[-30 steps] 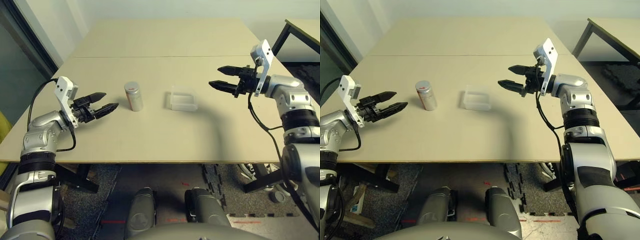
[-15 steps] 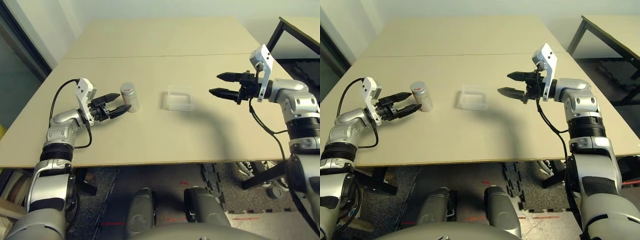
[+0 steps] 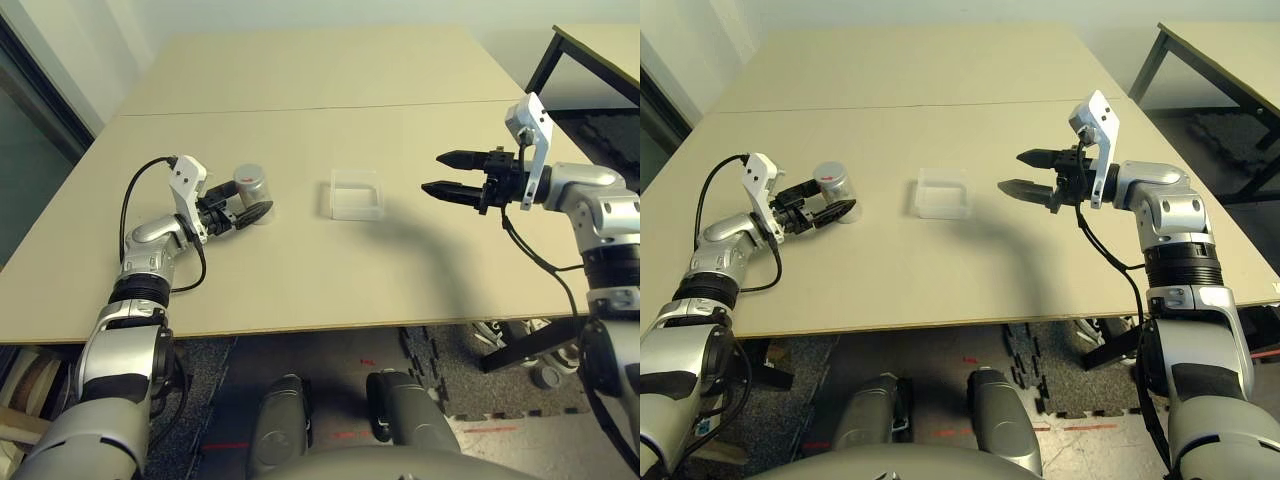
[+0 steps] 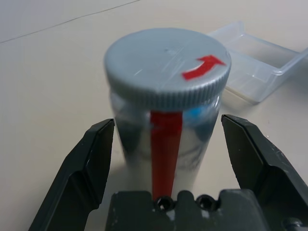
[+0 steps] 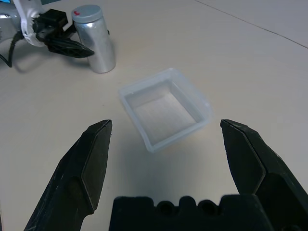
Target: Pour the medicine from the bottle into the box.
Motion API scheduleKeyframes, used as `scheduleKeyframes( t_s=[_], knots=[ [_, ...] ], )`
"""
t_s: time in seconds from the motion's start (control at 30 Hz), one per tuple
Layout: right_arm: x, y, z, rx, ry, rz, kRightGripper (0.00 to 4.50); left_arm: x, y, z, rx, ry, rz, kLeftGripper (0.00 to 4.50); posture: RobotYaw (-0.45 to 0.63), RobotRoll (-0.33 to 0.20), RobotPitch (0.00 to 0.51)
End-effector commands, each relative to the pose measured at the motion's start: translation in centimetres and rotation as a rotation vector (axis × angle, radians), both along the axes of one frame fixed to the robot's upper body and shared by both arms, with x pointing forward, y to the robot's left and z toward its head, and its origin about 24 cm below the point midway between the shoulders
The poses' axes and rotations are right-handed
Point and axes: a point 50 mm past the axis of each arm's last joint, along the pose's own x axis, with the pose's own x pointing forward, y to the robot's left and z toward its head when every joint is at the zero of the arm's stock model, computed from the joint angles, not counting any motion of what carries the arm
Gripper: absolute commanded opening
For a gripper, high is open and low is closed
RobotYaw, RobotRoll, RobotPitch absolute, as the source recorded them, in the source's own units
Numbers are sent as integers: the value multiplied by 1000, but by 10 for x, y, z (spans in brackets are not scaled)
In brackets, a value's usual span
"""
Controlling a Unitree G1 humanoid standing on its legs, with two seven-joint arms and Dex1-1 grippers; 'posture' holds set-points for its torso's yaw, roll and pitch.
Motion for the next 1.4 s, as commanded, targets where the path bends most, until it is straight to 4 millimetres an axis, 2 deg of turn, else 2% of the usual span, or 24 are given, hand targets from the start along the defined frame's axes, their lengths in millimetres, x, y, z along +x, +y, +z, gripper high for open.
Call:
scheduleKeyframes(
  t_s=[0.03,0.23,0.43,0.6,0.73,1.0,1.23,1.37,1.4],
  knots=[
    [-5,-2,-1,4,11,-5,4500,4,-6,-4,25,17,7,4452,-205,0,106],
    [-10,-1,-4,12,33,-9,4500,11,-19,-8,-15,49,32,4452,-223,0,103],
    [-11,2,-2,18,31,-6,4500,13,-23,-2,-20,58,-30,2627,-215,0,97],
    [-11,13,-2,31,29,30,4500,10,-25,4,-31,107,-168,2625,-189,0,95],
    [-8,38,7,49,12,123,4500,4,-31,14,-23,133,-368,2625,-154,0,94],
    [-6,99,22,92,-3,299,4500,-8,-51,31,35,126,-608,2625,-106,0,97],
    [-8,136,28,127,-13,386,4500,-16,-73,42,52,110,-721,2625,-97,0,98],
    [-10,145,28,138,-9,413,4500,-18,-79,43,55,110,-748,2625,-96,0,92],
    [-12,149,27,141,-7,426,4500,-19,-81,44,58,107,-757,2625,-93,0,104]
  ],
)
